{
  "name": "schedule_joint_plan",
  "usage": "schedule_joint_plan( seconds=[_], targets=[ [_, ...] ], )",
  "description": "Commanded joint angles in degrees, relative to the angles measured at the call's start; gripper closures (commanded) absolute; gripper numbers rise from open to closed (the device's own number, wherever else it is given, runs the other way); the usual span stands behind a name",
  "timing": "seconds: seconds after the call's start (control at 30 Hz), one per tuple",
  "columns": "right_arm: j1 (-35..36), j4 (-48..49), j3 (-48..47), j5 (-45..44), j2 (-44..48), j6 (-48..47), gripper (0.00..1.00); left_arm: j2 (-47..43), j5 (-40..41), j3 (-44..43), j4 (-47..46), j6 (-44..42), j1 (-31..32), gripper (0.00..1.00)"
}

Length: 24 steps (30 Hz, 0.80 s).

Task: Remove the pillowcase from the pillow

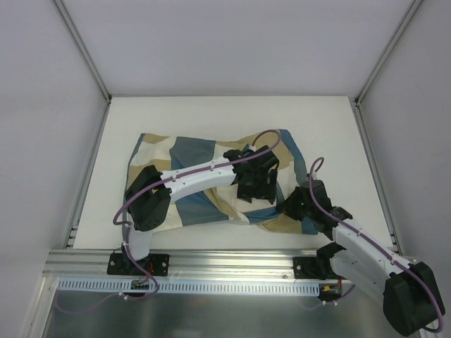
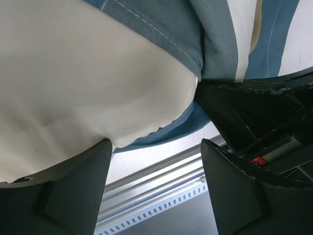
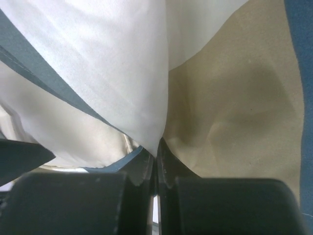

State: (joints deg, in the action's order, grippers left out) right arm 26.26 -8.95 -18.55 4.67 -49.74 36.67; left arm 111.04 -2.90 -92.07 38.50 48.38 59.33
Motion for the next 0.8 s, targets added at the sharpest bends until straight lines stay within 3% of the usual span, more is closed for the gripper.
schedule_joint_plan(
  seconds=[0.0, 0.47, 0.53, 0.6, 0.63, 0.7, 0.73, 0.77],
  targets=[
    [-0.24, 1.92, 1.67, 3.50, 2.01, 2.97, 0.99, 0.39, 2.46, -1.61, 1.75, -1.44, 0.61, 0.26],
    [-0.60, 0.51, 2.38, 3.95, 5.62, 4.12, 0.99, 9.44, 2.46, -6.27, 1.67, -3.21, 0.79, 0.13],
    [-0.60, 0.16, 2.11, 4.21, 5.70, 4.03, 0.99, 10.77, 3.94, -7.32, 1.67, -3.03, 0.70, 0.21],
    [-0.60, -0.19, 1.94, 4.21, 5.88, 4.03, 0.99, 12.52, 3.51, -8.12, 1.67, -2.77, 0.61, 0.37],
    [-0.60, -1.06, 1.76, 4.21, 6.05, 3.85, 0.99, 12.88, 3.16, -8.47, 1.67, -2.33, 0.44, 0.59],
    [-0.60, -2.82, 0.71, 3.95, 6.32, 2.98, 0.99, 14.02, 0.98, -9.35, 1.75, -1.80, -0.18, 0.81],
    [-0.60, -4.04, 0.44, 3.95, 6.40, 2.80, 0.99, 14.37, 0.18, -9.61, 1.67, -1.80, -0.62, 1.00],
    [-0.60, -4.49, 0.18, 3.77, 7.01, 2.54, 0.99, 14.46, -0.35, -9.97, 1.67, -1.71, -1.23, 1.00]
  ],
)
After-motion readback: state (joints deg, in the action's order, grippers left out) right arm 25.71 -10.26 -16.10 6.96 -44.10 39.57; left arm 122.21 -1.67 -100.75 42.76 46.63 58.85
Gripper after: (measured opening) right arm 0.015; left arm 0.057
